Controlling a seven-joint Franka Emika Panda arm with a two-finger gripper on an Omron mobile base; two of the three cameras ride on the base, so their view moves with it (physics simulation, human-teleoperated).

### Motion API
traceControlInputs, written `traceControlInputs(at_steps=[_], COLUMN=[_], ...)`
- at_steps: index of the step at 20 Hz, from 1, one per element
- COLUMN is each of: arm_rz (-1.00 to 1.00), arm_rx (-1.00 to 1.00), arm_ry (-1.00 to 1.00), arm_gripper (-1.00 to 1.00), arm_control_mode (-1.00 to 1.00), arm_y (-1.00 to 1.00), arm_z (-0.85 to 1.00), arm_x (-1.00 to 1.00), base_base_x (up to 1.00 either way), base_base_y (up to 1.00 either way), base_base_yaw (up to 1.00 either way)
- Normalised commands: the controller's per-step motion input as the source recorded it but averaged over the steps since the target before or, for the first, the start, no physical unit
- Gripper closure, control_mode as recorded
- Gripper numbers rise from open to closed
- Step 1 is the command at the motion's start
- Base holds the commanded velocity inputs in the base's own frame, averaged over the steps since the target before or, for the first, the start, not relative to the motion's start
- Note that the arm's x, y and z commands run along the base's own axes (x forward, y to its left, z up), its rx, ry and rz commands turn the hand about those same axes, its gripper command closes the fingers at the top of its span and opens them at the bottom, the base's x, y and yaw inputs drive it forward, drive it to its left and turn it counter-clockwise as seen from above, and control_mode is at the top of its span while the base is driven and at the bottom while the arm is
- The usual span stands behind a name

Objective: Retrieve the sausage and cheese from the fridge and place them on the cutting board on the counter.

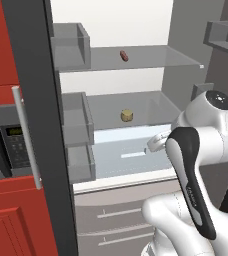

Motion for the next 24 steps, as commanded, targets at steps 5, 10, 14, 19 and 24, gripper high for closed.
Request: traceControlInputs(at_steps=[5, 10, 14, 19, 24], arm_rz=[0.0, 0.0, 0.0, 0.0, 0.0], arm_rx=[0.0, 0.0, 0.0, 0.0, 0.0], arm_ry=[0.0, 0.0, 0.0, 0.0, 0.0], arm_gripper=[-1.0, -1.0, -1.0, -1.0, -1.0], arm_control_mode=[1.0, 1.0, 1.0, -1.0, -1.0], arm_y=[0.0, 0.0, 0.0, 0.0, 0.0], arm_z=[0.0, 0.0, 0.0, 0.0, 0.0], arm_x=[0.0, 0.0, 0.0, 0.0, 0.0], base_base_x=[0.0, 0.0, 0.0, 0.0, 0.0], base_base_y=[0.0, 0.0, 0.0, 0.0, 0.0], base_base_yaw=[0.0, 0.0, 0.0, 0.0, 0.0])
